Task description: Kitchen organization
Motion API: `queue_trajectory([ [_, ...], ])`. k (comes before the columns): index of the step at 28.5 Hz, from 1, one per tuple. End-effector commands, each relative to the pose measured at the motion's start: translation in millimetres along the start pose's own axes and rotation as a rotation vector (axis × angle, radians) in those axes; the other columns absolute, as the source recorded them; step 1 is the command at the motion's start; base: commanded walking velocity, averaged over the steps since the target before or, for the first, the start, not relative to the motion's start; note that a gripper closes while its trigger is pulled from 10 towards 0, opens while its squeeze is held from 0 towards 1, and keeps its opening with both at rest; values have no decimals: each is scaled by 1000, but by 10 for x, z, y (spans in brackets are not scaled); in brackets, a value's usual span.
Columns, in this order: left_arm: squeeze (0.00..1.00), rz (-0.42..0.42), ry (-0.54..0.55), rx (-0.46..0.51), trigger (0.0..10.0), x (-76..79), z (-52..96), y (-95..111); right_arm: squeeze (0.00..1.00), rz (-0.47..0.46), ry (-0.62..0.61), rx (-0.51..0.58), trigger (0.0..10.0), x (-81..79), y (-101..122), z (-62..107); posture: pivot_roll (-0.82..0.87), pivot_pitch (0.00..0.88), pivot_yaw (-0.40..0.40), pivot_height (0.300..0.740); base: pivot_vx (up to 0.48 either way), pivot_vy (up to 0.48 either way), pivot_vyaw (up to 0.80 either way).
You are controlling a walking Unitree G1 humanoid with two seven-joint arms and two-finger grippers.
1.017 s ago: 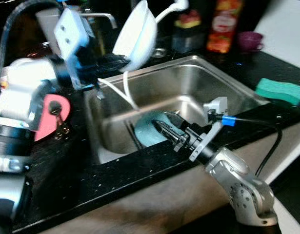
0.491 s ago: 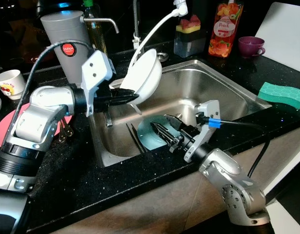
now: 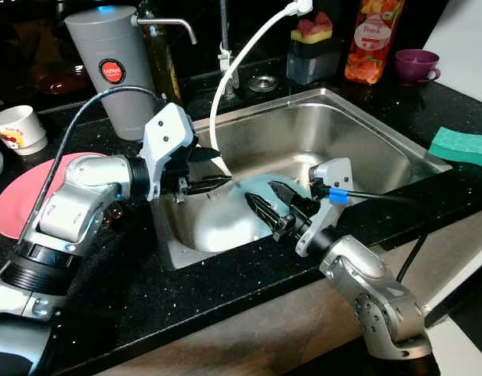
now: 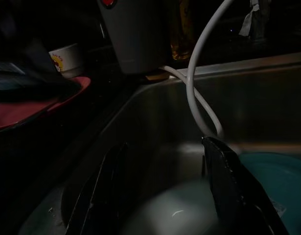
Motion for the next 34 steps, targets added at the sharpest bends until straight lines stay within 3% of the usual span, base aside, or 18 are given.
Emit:
queue_trajectory([
  [1,1000,16,27,44,10000,-31,86,130,0,1,14,-1,10000,-37,-26,-21,10,0,91,740,0,0,0],
  [2,0,21,33,61,10000,-29,112,176,0,-1,16,0,10000,-41,-24,-23,13,0,89,740,0,0,0],
  [5,0,11,87,111,10000,-19,203,302,0,-9,39,13,10000,-68,-11,-29,19,0,85,740,0,0,0],
  [9,0,-25,162,103,10000,-47,283,339,0,-16,61,22,10000,-92,1,-30,23,0,81,740,0,0,0],
  [10,0,-77,231,54,10000,-81,358,329,0,-20,87,20,10000,-118,-1,-24,29,0,78,740,0,0,800],
  [12,0,-101,258,25,10000,-85,406,318,0,-24,101,18,10000,-134,-3,-22,38,0,72,740,0,0,800],
  [21,0,-219,246,-343,10000,70,751,-6,0,-50,180,8,10000,-198,-19,-29,65,0,50,740,0,0,800],
  [28,0,-238,280,-345,10000,86,796,12,0,-54,196,5,10000,-212,-27,-39,76,6,52,740,0,0,739],
  [34,0,-201,372,-323,10000,77,820,-75,0,-40,219,2,10000,-213,-10,-56,75,11,46,740,0,0,0],
])
Point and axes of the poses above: a point about 5 cm out from each wrist's last joint towards the gripper, its own z axis pointing back from the gripper into the wrist, its own y axis along the axis of the wrist's last joint, x = y × z, the point moved 3 cm from there along -z, pointing out of the wrist towards the gripper, and after that the axes turned 6 degrees about z, right-handed, at the moved point
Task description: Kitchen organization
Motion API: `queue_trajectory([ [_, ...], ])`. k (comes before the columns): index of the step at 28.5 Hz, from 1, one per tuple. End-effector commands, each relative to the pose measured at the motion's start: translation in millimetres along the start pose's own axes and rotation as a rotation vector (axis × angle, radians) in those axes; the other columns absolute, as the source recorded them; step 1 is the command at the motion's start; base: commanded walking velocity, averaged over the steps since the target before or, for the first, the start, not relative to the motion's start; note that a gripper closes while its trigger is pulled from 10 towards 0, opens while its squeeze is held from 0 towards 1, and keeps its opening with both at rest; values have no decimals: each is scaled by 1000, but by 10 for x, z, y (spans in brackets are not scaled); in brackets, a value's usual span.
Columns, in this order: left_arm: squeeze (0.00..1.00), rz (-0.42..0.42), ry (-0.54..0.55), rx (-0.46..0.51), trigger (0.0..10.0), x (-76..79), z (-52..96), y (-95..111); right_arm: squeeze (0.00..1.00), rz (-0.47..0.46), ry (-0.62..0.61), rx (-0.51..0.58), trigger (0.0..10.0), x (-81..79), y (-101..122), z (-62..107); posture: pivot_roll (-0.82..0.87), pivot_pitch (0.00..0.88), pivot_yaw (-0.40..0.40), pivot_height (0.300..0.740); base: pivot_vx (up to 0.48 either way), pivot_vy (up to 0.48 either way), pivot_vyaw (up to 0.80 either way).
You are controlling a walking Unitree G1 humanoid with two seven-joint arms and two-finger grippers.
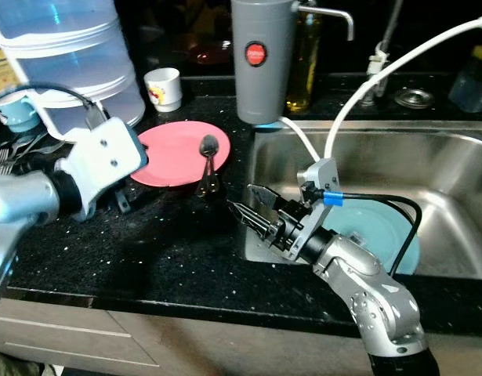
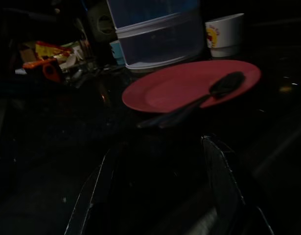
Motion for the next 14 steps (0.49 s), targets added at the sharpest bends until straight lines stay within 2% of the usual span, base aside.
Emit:
queue_trajectory([
  [1,0,33,81,19,10000,-83,13,7,0,1,34,-6,10000,-30,1,-45,78,11,43,740,0,0,0],
  [2,0,67,118,48,10000,-117,5,30,0,18,40,-6,10000,-28,16,-54,78,11,43,740,0,0,0],
  [4,0,198,200,138,10000,-165,-18,79,0,63,46,5,10000,1,81,-112,82,10,39,740,0,0,0],
  [7,0,371,299,211,10000,-173,-16,38,0,103,45,27,10000,43,175,-247,85,9,34,740,0,0,0],
  [8,0,371,299,211,10000,-173,-16,38,0,103,45,27,10000,43,175,-247,85,9,34,740,0,0,0],
  [9,0,419,328,229,10000,-175,-13,21,0,112,48,29,10000,46,188,-277,88,8,31,740,0,0,0],
  [10,0,556,413,284,10000,-165,-1,-25,0,135,42,25,10000,62,195,-384,97,7,26,740,0,0,0],
  [11,0,556,413,284,10000,-165,-1,-25,0,135,42,25,10000,62,195,-384,97,7,26,740,0,0,0],
  [12,0,629,458,311,10000,-144,14,-58,0,152,34,21,10000,77,196,-445,101,7,23,740,0,0,0],
  [13,0,629,458,311,10000,-144,14,-58,0,152,34,21,10000,77,196,-445,101,7,23,740,0,0,0],
  [14,0,694,498,331,10000,-117,31,-89,0,166,25,18,10000,93,197,-496,107,8,19,740,0,0,0],
])
Point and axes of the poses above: a point about 5 cm out from each wrist's last joint towards the gripper, its own z axis pointing back from the gripper into the wrist, its own y axis along the axis of the wrist's last joint, x = y × z, the point moved 3 cm from there along -z, pointing out of the wrist towards the gripper, and after that the axes turned 6 degrees about z, right-handed, at the moved point
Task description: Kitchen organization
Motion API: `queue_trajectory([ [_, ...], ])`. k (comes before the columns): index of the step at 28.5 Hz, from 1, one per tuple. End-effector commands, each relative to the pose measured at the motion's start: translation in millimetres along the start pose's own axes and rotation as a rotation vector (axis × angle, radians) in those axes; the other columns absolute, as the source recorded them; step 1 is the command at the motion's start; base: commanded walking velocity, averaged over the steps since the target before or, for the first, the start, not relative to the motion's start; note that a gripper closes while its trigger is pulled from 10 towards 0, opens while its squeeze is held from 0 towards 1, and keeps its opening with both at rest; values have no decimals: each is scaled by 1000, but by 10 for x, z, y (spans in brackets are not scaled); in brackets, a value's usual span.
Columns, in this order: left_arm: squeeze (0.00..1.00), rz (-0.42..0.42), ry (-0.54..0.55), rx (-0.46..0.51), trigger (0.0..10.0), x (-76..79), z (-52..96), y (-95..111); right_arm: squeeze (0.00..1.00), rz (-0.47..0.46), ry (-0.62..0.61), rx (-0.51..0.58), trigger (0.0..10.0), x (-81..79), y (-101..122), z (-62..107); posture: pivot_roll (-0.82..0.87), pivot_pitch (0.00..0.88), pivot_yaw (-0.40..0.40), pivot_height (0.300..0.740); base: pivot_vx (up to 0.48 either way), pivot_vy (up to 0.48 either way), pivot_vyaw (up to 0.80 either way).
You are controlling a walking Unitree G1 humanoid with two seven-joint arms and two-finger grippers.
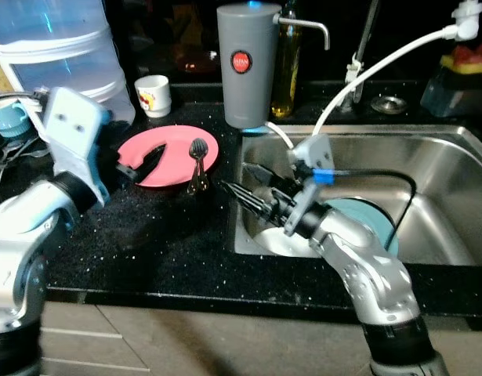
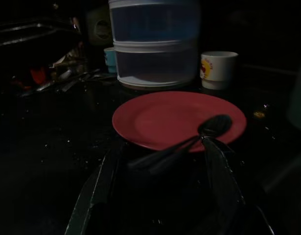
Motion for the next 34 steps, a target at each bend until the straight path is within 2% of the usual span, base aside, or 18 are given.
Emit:
queue_trajectory([
  [1,0,62,86,12,10000,-62,85,-35,0,33,-15,-9,10000,20,-23,-87,119,7,11,740,0,0,0],
  [2,0,91,128,16,10000,-67,133,-81,0,49,-29,-16,10000,46,-29,-140,122,8,9,740,0,0,0],
  [4,0,31,254,-29,10000,-140,262,-204,0,84,-64,-43,10000,99,-58,-259,131,7,1,740,0,0,0],
  [6,0,7,292,-47,10000,-166,305,-241,0,99,-74,-55,10000,111,-71,-293,134,8,-1,740,0,0,0],
  [7,0,-38,367,-94,10000,-212,423,-338,0,197,-69,-79,10000,74,-95,-416,147,8,-10,740,0,0,0],
  [9,0,-54,388,-110,10000,-221,462,-368,0,224,-65,-82,10000,53,-100,-459,147,8,-10,740,0,0,0],
  [13,0,-31,439,-139,10000,-231,560,-450,0,242,-45,-79,10000,-16,-104,-568,161,9,-20,740,0,0,0],
  [16,0,-52,442,-161,10000,-186,613,-503,0,224,-22,-72,10000,-53,-103,-630,168,11,-23,740,0,0,0],
  [17,0,-65,436,-158,10000,-135,619,-505,0,240,-21,-79,10000,-41,-106,-659,169,11,-24,740,0,0,800],
  [22,0,-74,429,-151,10000,-82,617,-497,0,272,-29,-86,10000,-9,-106,-680,170,11,-24,740,0,0,800],
  [25,0,-81,411,-146,10000,-13,598,-497,0,315,-50,-94,10000,70,-104,-685,176,8,-28,740,0,0,800],
  [27,0,-107,388,-142,10000,35,572,-489,0,356,-90,-104,10000,210,-89,-660,176,4,-28,740,0,0,800],
  [30,0,-110,386,-141,10000,43,568,-489,0,363,-99,-104,10000,241,-83,-654,176,4,-28,740,0,0,800],
  [34,0,-130,359,-129,10000,90,509,-480,0,409,-187,-121,10000,497,-49,-571,168,0,-28,740,0,0,200],
])
Point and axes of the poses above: a point about 5 cm out from each wrist's last joint towards the gripper, its own z axis pointing back from the gripper into the wrist, its own y axis along the axis of the wrist's last joint, x = y × z, the point moved 3 cm from there along -z, pointing out of the wrist towards the gripper, and after that the axes turned 6 degrees about z, right-handed, at the moved point
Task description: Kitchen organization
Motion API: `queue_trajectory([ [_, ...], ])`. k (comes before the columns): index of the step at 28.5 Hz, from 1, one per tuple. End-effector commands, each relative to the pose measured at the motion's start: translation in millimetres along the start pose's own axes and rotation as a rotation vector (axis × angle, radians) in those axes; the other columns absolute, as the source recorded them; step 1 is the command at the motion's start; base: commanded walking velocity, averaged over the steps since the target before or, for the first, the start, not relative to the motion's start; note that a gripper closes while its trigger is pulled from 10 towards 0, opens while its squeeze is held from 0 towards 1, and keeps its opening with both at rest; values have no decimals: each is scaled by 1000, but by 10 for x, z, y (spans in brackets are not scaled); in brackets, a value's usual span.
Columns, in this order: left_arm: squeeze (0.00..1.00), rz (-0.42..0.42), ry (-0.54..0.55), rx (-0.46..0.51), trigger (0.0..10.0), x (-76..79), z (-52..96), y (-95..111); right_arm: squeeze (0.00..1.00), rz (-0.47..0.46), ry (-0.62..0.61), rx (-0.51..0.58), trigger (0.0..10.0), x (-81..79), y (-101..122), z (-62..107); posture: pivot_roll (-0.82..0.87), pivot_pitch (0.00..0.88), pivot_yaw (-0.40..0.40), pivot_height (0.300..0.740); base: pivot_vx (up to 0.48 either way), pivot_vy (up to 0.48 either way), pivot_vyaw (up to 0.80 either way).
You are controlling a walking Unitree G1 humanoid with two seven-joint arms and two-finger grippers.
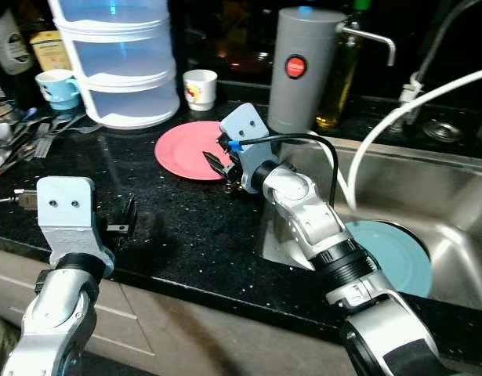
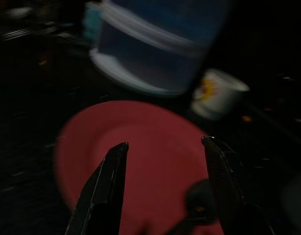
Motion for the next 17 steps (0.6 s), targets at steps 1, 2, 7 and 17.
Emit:
queue_trajectory([
  [1,0,-34,-20,21,10000,41,-27,35,0,26,-44,-12,10000,171,-52,49,166,0,-29,740,0,0,0],
  [2,0,-34,-20,21,10000,41,-27,35,0,26,-44,-12,10000,171,-52,49,166,0,-29,740,0,0,0],
  [7,0,-39,-20,36,10000,49,-60,68,0,120,65,42,10000,219,-15,148,161,0,-30,740,0,0,0],
  [17,0,-43,-19,44,10000,52,-68,67,0,305,449,11,10000,129,-167,567,140,5,-34,740,0,0,0],
])
Point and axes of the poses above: a point about 5 cm out from each wrist's last joint towards the gripper, its own z axis pointing back from the gripper into the wrist, its own y axis along the axis of the wrist's last joint, x = y × z, the point moved 3 cm from there along -z, pointing out of the wrist towards the gripper, and after that the axes turned 6 degrees about z, right-handed, at the moved point
